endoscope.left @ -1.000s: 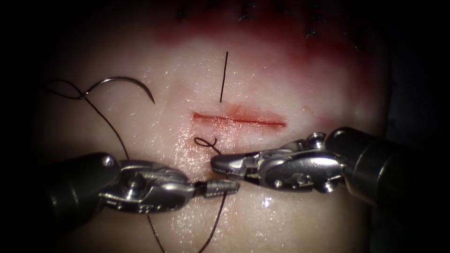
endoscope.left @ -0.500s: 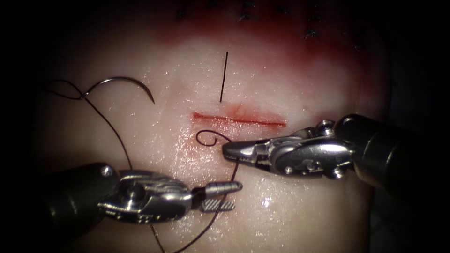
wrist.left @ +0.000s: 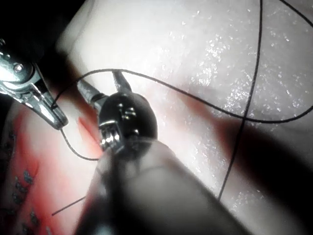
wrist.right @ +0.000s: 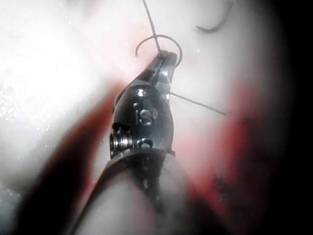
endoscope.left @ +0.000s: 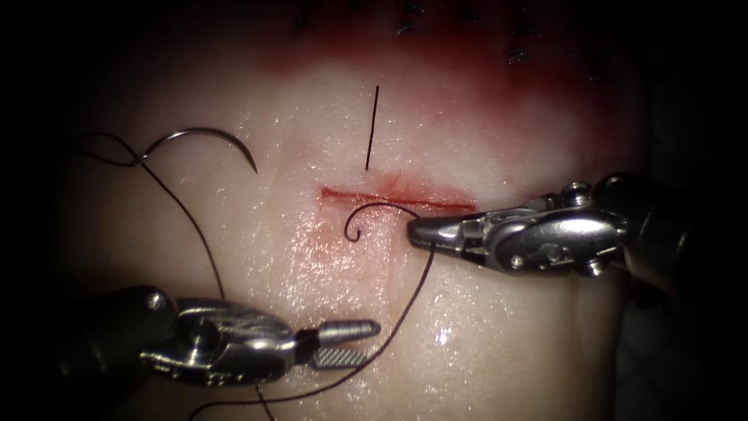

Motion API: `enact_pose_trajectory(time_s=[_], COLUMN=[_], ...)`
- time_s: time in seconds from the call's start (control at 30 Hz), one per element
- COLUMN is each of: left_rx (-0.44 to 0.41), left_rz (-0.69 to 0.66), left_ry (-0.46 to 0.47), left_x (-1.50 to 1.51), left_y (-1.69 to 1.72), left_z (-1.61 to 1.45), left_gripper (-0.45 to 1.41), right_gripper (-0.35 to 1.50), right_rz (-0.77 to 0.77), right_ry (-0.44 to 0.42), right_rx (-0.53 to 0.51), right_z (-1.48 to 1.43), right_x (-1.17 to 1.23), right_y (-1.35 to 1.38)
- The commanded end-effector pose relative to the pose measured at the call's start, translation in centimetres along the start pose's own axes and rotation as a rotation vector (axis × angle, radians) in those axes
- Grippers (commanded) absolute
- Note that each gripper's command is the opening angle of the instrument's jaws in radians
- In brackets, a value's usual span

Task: Wound Closure
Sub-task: Pick up suture with right jaws to allow longer thread length for left gripper

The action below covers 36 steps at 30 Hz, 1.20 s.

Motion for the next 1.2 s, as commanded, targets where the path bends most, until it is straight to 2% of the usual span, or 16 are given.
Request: enact_pose_trajectory(time_s=[0.03, 0.2, 0.27, 0.33, 0.6, 0.9, 0.97, 1.07, 1.13, 1.2], left_rx=[-0.019, -0.122, -0.200, -0.242, -0.220, -0.216, -0.231, -0.271, -0.292, -0.306], left_rz=[0.006, 0.023, 0.040, 0.040, 0.032, 0.072, 0.114, 0.191, 0.295, 0.324], left_ry=[-0.004, -0.027, -0.031, -0.030, -0.011, -0.014, -0.011, -0.002, 0.013, 0.005], left_x=[-0.03, -0.03, -0.03, -0.02, 0.01, 0.12, 0.14, 0.20, 0.23, 0.27], left_y=[0.01, 0.11, 0.16, 0.16, 0.06, 0.11, 0.11, 0.11, 0.10, 0.08], left_z=[0.11, 0.27, 0.32, 0.31, 0.12, 0.16, 0.16, 0.17, 0.18, 0.19], left_gripper=[0.49, 0.51, 0.63, 0.64, 0.64, 0.56, 0.51, 0.52, 0.53, 0.53], right_gripper=[-0.35, -0.35, -0.35, -0.35, -0.35, -0.35, -0.35, -0.35, -0.35, -0.35], right_rz=[0.004, 0.015, 0.015, 0.014, 0.014, 0.026, 0.026, 0.032, 0.032, 0.038], right_ry=[0.002, 0.003, 0.003, 0.004, 0.005, 0.003, 0.003, 0.003, 0.003, 0.003], right_rx=[0.000, 0.000, 0.000, 0.000, 0.000, 0.000, 0.000, 0.000, 0.000, 0.001], right_z=[0.04, 0.04, 0.05, 0.04, 0.03, 0.03, 0.03, 0.03, 0.03, 0.03], right_x=[-0.09, -0.09, -0.08, -0.08, -0.10, -0.12, -0.12, -0.12, -0.12, -0.12], right_y=[0.01, 0.00, 0.00, 0.00, -0.05, -0.04, -0.04, -0.05, -0.05, -0.05])
